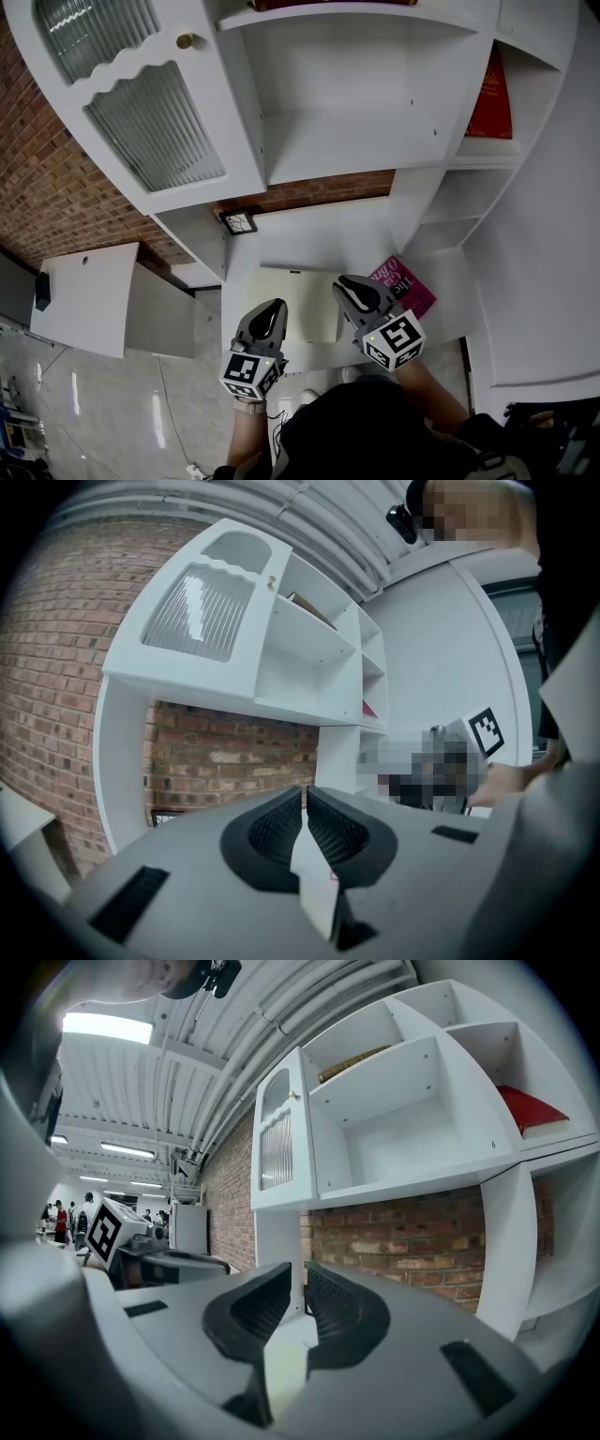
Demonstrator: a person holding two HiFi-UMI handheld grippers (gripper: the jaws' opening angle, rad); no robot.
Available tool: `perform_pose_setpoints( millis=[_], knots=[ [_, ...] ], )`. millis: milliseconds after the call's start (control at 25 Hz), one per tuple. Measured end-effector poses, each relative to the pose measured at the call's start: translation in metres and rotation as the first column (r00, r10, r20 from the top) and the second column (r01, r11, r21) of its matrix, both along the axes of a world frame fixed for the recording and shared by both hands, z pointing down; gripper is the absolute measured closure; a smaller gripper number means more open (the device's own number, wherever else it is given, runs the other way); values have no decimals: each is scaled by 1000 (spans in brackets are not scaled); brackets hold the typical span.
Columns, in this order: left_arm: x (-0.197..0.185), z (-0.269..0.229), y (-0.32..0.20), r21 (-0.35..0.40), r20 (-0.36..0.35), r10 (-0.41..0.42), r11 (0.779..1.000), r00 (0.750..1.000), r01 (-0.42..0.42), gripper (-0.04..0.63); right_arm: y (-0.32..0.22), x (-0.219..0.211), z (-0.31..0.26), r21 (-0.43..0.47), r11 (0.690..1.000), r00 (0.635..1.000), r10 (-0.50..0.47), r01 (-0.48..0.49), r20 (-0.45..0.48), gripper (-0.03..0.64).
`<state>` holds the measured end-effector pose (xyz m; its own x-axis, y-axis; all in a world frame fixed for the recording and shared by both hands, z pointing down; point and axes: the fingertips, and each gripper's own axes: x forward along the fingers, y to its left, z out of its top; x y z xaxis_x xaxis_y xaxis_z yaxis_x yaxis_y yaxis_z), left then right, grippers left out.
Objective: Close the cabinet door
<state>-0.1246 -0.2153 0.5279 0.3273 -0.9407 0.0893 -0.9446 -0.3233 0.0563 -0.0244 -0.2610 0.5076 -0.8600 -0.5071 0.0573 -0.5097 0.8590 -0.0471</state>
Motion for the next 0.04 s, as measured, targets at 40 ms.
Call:
perform_pose_setpoints(
  millis=[40],
  knots=[
    [1, 1, 0, 3, 2, 2, 1000, 1000, -2, 584, 0, 0, 0, 0, 1000, 1000, -2, 2, 1, 566]
  ],
)
